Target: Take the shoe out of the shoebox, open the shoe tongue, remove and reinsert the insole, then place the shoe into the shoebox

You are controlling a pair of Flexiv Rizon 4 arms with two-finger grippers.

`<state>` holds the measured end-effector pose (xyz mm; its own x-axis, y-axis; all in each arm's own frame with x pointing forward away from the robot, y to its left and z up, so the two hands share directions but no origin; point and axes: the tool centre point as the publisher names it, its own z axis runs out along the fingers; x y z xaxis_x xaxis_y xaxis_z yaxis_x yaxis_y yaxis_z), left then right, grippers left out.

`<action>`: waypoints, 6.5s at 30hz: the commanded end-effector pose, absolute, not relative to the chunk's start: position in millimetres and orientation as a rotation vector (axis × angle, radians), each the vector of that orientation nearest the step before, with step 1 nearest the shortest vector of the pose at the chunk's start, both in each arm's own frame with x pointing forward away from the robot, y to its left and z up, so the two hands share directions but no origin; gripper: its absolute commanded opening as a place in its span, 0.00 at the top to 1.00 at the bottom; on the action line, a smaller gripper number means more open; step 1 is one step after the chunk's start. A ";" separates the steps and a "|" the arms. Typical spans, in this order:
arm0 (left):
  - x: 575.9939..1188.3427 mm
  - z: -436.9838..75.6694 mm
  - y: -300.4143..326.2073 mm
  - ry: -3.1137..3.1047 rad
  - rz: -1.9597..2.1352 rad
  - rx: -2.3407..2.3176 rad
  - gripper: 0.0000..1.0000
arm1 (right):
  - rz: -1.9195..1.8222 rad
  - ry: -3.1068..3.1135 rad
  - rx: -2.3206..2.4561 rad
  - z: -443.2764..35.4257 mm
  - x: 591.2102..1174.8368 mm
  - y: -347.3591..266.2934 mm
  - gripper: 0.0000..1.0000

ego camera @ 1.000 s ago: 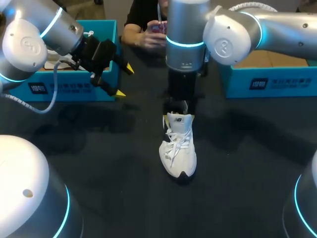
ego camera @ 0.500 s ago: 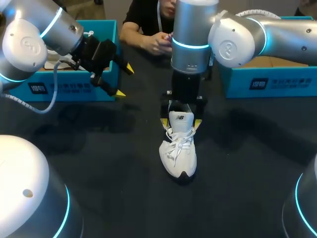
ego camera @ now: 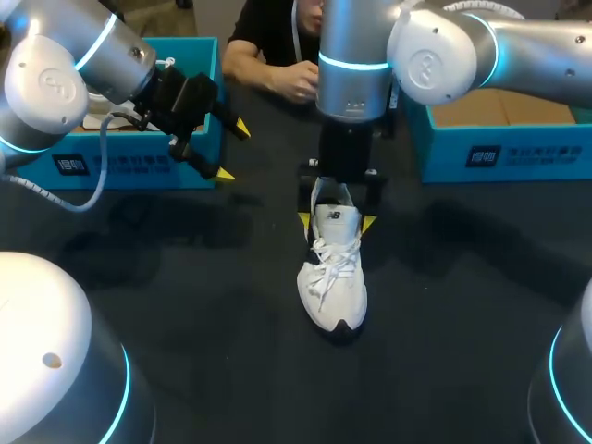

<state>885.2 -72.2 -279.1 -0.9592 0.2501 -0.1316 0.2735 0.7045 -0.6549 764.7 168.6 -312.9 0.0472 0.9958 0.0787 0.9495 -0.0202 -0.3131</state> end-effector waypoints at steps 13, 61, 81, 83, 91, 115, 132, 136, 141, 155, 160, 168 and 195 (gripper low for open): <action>884.3 -278.6 -71.8 2.871 -1.107 0.441 0.00 | 0.219 -1.928 -2.131 -279.7 730.3 178.2 0.00; 884.3 -278.6 -71.8 2.871 -1.107 0.441 0.00 | 0.167 -2.031 -2.034 -342.3 789.9 159.6 0.74; 884.3 -278.6 -71.8 2.871 -1.107 0.441 0.00 | 0.198 -2.135 -1.997 -320.3 801.2 161.4 0.65; 884.3 -278.6 -71.8 2.871 -1.107 0.441 0.00 | 0.189 -2.129 -1.994 -327.0 802.6 161.7 0.66; 884.3 -278.6 -71.8 2.871 -1.107 0.441 0.00 | 0.175 -2.096 -1.972 -348.1 800.9 162.6 0.73; 884.3 -278.6 -71.8 2.871 -1.107 0.441 0.00 | 0.169 -2.963 -1.336 -294.7 841.3 146.7 0.26; 884.3 -278.6 -71.8 2.871 -1.107 0.441 0.00 | 0.121 -3.244 -0.737 -316.5 885.2 150.4 0.00; 884.3 -278.6 -71.8 2.871 -1.107 0.441 0.00 | 0.134 -3.266 -0.628 -329.8 892.8 151.0 0.00; 884.3 -278.6 -71.8 2.871 -1.107 0.441 0.00 | 0.102 -3.275 -0.556 -345.4 898.0 147.5 0.05; 884.3 -278.6 -71.8 2.871 -1.107 0.441 0.00 | 0.084 -3.252 -0.400 -375.3 901.5 148.2 0.62; 884.3 -278.6 -71.8 2.871 -1.107 0.441 0.00 | 0.079 -3.250 -0.397 -377.3 902.9 147.8 1.00; 884.3 -278.6 -71.8 2.871 -1.107 0.441 0.00 | 0.075 -3.239 -0.480 -377.2 898.5 148.1 1.00; 884.3 -278.6 -71.8 2.871 -1.107 0.441 0.00 | 0.149 -3.344 -0.602 -200.5 889.1 144.5 1.00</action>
